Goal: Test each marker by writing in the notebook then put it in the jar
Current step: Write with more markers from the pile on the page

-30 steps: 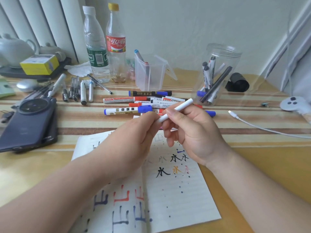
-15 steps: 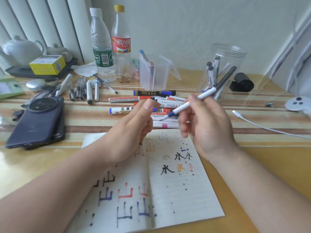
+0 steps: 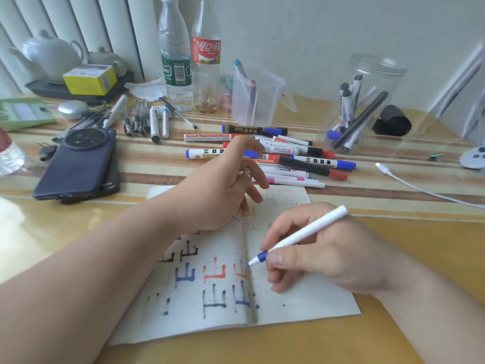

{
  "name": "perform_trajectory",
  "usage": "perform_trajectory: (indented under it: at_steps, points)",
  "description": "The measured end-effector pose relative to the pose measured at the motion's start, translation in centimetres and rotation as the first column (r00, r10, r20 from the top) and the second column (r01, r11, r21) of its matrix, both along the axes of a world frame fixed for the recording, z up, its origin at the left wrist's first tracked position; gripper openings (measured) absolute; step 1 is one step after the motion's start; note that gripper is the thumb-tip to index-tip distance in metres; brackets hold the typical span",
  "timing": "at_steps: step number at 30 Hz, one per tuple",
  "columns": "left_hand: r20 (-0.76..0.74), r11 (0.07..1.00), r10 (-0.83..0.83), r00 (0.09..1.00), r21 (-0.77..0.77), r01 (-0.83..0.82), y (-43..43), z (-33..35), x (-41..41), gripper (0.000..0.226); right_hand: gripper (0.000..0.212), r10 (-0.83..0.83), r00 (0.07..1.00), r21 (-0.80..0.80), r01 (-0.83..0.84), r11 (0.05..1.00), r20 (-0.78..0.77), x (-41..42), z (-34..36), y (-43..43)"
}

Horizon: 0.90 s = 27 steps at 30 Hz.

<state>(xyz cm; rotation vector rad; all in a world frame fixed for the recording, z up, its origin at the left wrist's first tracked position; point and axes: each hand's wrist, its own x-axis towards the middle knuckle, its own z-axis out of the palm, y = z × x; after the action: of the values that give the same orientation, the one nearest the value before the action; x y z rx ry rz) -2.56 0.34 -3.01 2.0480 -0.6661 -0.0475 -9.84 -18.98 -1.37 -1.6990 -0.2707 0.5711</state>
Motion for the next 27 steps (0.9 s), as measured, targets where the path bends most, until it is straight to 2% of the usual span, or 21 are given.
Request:
perform_trajectory:
  at_steps: [3, 6, 9, 11, 15, 20, 24, 27]
  points:
    - [0.005, 1.000, -0.019, 1.000, -0.007, 0.019, 0.08, 0.19, -0.04, 0.042, 0.003, -0.096, 0.990, -0.062, 0.103, 0.993, 0.104, 0.21, -0.53, 0.27]
    - [0.011, 0.996, -0.018, 1.000, -0.084, 0.019, 0.06, 0.37, -0.05, 0.051, 0.003, -0.139, 0.974, -0.150, 0.167, 0.975, 0.182, 0.44, -0.80, 0.26]
    - [-0.027, 0.991, 0.000, 1.000, -0.132, -0.004, -0.17, 0.47, 0.12, 0.044, 0.012, -0.129, 0.970, -0.208, 0.173, 0.963, 0.208, 0.51, -0.92, 0.06]
    - [-0.070, 0.994, -0.008, 0.998, -0.108, 0.000, -0.34, 0.41, 0.15, 0.032, 0.017, -0.117, 0.967, -0.230, 0.169, 0.958, 0.224, 0.59, -0.97, 0.13]
    - [-0.102, 1.000, -0.019, 0.995, -0.014, 0.017, -0.48, 0.26, 0.10, 0.021, 0.007, -0.120, 0.966, -0.219, 0.172, 0.961, 0.231, 0.63, -0.96, 0.41]
    - [-0.036, 0.996, -0.017, 0.999, 0.087, 0.020, -0.53, 0.31, -0.06, 0.014, 0.008, -0.108, 0.965, -0.248, 0.168, 0.954, 0.239, 0.34, -0.98, 0.49]
    - [-0.015, 0.992, -0.041, 0.999, 0.121, 0.042, -0.53, 0.25, -0.13, 0.008, 0.017, -0.105, 0.959, -0.287, 0.181, 0.941, 0.263, 0.33, -1.07, 0.45]
    - [0.033, 0.990, -0.070, 0.997, 0.124, 0.066, -0.54, -0.12, 0.15, 0.006, 0.015, -0.075, 0.962, -0.295, 0.154, 0.943, 0.261, 0.36, -1.00, 0.46]
